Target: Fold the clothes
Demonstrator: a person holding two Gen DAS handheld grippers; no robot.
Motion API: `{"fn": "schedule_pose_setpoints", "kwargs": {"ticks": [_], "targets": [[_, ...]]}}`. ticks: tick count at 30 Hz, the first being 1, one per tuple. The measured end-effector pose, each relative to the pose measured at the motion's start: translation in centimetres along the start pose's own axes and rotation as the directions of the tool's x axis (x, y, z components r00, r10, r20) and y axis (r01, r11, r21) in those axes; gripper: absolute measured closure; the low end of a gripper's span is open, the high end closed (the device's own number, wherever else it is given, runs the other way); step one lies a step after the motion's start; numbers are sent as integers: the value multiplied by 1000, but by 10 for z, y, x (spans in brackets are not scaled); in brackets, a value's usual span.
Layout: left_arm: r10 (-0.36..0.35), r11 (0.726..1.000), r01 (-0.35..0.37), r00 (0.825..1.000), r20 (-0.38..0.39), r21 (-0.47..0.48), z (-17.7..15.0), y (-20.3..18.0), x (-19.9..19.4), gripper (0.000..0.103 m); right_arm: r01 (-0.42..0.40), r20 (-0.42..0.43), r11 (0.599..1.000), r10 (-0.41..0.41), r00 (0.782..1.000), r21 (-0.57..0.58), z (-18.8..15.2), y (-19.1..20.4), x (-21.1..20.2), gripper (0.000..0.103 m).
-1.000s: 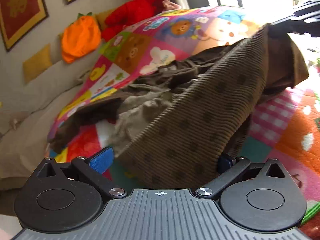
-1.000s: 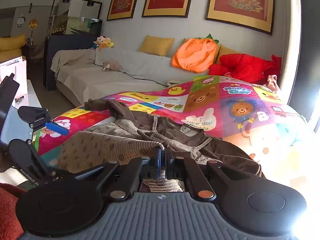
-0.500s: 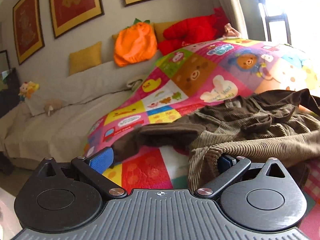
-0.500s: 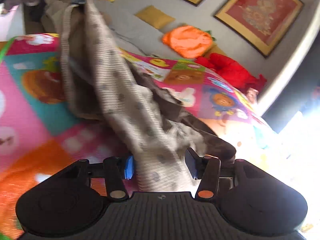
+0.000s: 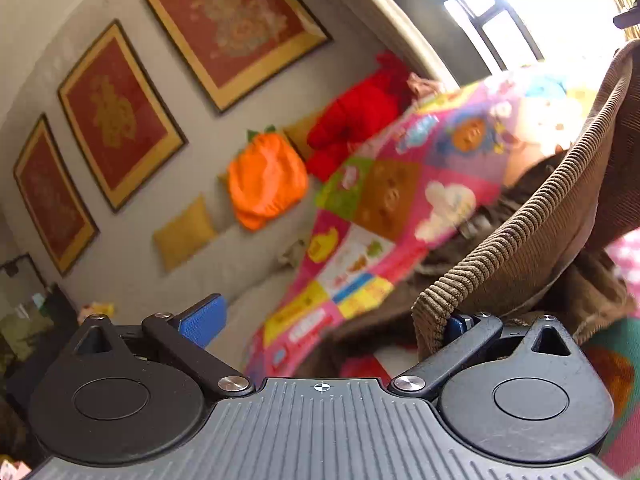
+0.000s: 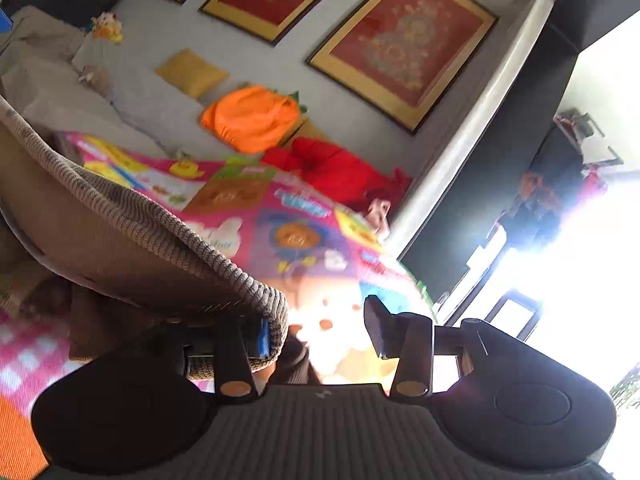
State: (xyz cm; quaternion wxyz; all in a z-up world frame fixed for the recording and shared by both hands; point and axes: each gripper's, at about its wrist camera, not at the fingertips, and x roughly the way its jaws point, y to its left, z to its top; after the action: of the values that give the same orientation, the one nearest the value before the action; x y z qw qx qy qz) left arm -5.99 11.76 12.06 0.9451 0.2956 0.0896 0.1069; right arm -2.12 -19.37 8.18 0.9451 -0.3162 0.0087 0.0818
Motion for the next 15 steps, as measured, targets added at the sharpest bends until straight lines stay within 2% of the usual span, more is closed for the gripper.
{"fn": "schedule_pose_setpoints", "kwargs": {"ticks": [2, 4, 6, 10, 12, 13, 15], "targets": [[46, 999, -45, 997, 60, -7, 15, 14, -10, 0, 19, 66, 1000, -19, 998, -1, 23, -17, -11, 59], [59, 998, -57, 995, 86, -32, 21, 24, -18, 0, 28, 110, 1000, -28, 994, -2, 38, -29, -20, 57], [20, 998, -15, 998, 63, -64, 16, 27, -23, 0, 7, 114, 1000, -10, 993, 31, 41, -40, -26, 53], [-122, 991, 120, 992, -20, -66, -11, 17, -34, 0, -106, 37, 989, 103, 994, 101, 21, -47, -36, 51], [-257, 962, 251, 965, -48, -105, -27, 17, -45, 0, -148, -13, 985, 150, 989, 90, 7, -43, -44, 48], [-329, 937, 319, 943, -54, -138, -35, 18, -49, 0, -166, -42, 983, 170, 985, 78, -1, -39, -49, 46], [-464, 868, 446, 885, -39, -218, -52, 19, -59, 0, -211, -105, 974, 219, 970, 80, -19, -34, -60, 39]]}}
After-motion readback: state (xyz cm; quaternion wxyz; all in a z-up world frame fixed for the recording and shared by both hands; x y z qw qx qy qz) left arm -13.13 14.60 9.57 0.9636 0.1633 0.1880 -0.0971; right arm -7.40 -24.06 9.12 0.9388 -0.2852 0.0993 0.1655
